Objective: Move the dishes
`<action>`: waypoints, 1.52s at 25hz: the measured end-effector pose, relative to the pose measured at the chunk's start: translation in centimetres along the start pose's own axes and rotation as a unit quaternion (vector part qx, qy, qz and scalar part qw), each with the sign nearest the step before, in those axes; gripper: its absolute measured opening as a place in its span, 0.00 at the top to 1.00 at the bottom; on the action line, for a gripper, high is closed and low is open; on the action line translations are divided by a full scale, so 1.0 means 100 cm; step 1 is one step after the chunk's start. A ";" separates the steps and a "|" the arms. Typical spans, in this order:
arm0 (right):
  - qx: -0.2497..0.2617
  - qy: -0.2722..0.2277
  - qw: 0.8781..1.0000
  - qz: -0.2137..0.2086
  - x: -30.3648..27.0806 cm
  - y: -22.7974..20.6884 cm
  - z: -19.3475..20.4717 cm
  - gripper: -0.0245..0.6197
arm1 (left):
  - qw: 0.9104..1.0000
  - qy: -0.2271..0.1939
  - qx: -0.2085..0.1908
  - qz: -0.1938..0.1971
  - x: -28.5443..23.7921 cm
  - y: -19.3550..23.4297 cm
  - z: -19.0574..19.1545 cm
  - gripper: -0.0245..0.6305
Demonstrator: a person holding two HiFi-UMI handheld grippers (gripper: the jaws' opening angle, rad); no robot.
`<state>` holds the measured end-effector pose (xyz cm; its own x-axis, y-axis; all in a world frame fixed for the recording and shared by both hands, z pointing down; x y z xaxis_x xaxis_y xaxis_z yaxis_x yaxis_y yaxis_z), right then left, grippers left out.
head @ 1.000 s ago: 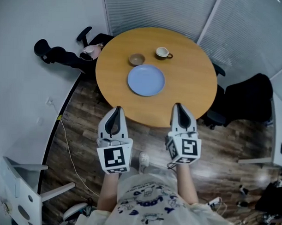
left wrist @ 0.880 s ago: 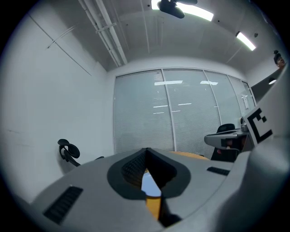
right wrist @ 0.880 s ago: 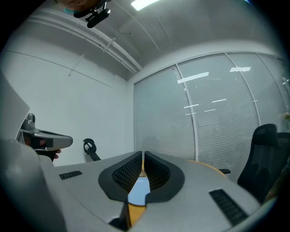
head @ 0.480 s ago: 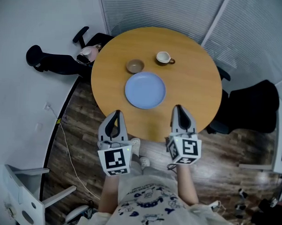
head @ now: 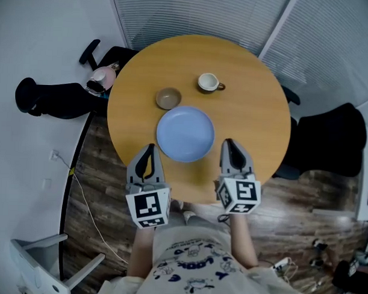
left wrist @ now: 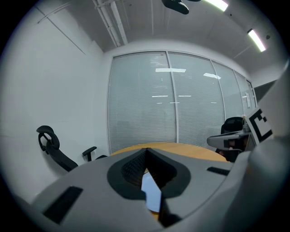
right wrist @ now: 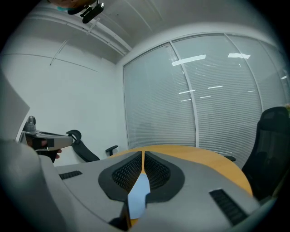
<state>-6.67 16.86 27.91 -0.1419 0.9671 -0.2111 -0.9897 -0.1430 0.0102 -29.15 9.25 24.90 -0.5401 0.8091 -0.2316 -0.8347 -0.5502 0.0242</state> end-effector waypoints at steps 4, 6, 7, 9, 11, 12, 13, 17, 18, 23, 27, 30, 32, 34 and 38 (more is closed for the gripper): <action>-0.010 0.019 1.000 0.000 -0.033 -0.004 0.006 0.95 | 1.000 0.013 -0.002 0.013 -0.036 0.012 0.002 0.96; -0.013 0.030 0.999 0.005 -0.046 -0.006 0.011 0.95 | 1.000 0.020 -0.002 0.019 -0.052 0.016 0.004 0.96; -0.014 0.037 0.999 0.008 -0.052 -0.008 0.014 0.95 | 0.999 0.023 -0.002 0.022 -0.059 0.019 0.005 0.96; -0.018 0.052 0.998 0.013 -0.062 -0.009 0.019 0.95 | 0.999 0.032 -0.001 0.030 -0.073 0.023 0.008 0.96; -0.020 0.065 0.997 0.021 -0.071 -0.010 0.026 0.95 | 0.998 0.042 0.000 0.037 -0.085 0.027 0.013 0.96; -0.020 0.072 0.997 0.025 -0.076 -0.011 0.030 0.95 | 0.998 0.048 -0.001 0.040 -0.091 0.029 0.016 0.96; -0.020 0.077 0.996 0.028 -0.080 -0.012 0.033 0.95 | 0.998 0.053 -0.001 0.043 -0.097 0.031 0.019 0.96; -0.024 0.102 0.994 0.031 -0.094 -0.016 0.046 0.95 | 0.995 0.080 0.000 0.056 -0.116 0.033 0.036 0.96; -0.022 0.109 0.993 0.030 -0.098 -0.016 0.048 0.95 | 0.994 0.087 0.000 0.059 -0.120 0.034 0.040 0.96; -0.014 0.136 0.990 0.032 -0.111 -0.021 0.063 0.95 | 0.990 0.123 0.001 0.068 -0.138 0.032 0.063 0.96; -0.011 0.157 0.987 0.032 -0.119 -0.026 0.079 0.95 | 0.987 0.147 0.008 0.069 -0.147 0.030 0.080 0.96; -0.013 0.178 0.984 0.026 -0.123 -0.030 0.092 0.95 | 0.984 0.163 0.011 0.066 -0.150 0.028 0.092 0.96; -0.012 0.193 0.981 0.021 -0.125 -0.033 0.103 0.95 | 0.983 0.174 0.013 0.061 -0.150 0.028 0.100 0.96; -0.013 0.206 0.978 0.017 -0.125 -0.035 0.113 0.94 | 0.981 0.184 0.014 0.055 -0.150 0.028 0.107 0.96; -0.025 0.229 0.973 0.007 -0.124 -0.039 0.132 0.89 | 0.979 0.199 0.014 0.041 -0.149 0.029 0.120 0.96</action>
<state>-1.30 8.24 43.42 -0.1209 0.7715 -0.6246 -0.9837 -0.1777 -0.0291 -24.78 -1.90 40.14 -0.5258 0.6147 -0.5879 -0.7954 -0.6002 0.0839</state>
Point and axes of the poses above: the fingertips, and each gripper's own axes: x backward along the fingers, y to its left, z out of its underside, the point moved 5 cm from there along x, backward along the fingers, and after that the axes turned 6 degrees about x, right-handed, at the moved point
